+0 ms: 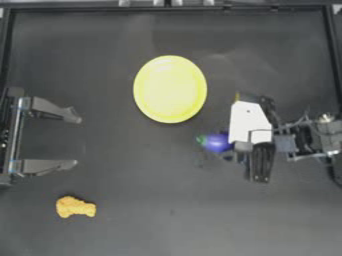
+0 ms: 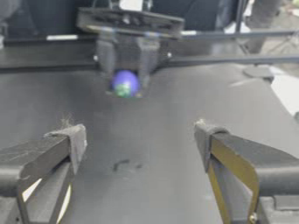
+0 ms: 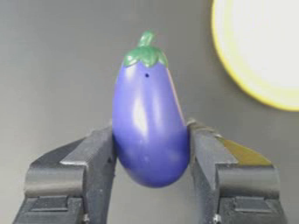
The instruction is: Put purple eggplant on plate
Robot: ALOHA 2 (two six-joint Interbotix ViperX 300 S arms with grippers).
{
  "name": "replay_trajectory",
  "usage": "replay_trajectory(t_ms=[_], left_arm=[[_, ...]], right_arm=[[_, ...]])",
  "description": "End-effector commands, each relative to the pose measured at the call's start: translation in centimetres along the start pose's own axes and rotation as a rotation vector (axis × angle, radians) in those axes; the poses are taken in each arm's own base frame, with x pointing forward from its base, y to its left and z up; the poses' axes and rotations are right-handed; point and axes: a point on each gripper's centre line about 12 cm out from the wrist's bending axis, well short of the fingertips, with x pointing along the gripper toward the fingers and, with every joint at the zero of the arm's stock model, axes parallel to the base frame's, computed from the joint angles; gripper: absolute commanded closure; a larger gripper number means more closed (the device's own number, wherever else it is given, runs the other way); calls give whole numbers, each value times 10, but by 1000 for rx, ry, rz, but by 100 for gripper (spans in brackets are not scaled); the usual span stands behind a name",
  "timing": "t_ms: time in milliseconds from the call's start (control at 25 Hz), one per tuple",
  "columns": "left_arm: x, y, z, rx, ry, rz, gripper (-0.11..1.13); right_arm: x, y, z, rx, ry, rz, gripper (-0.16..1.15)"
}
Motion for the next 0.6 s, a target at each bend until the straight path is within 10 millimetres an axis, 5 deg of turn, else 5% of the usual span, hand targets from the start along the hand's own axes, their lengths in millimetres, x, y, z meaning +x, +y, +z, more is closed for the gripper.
replay_trajectory(t_ms=[40, 600], left_arm=[[5, 0, 6, 1, -6, 2, -1], [5, 3, 4, 1, 0, 12, -1]], right_arm=[[-6, -22, 20, 12, -88, -24, 77], [28, -83, 54, -41, -51, -114, 84]])
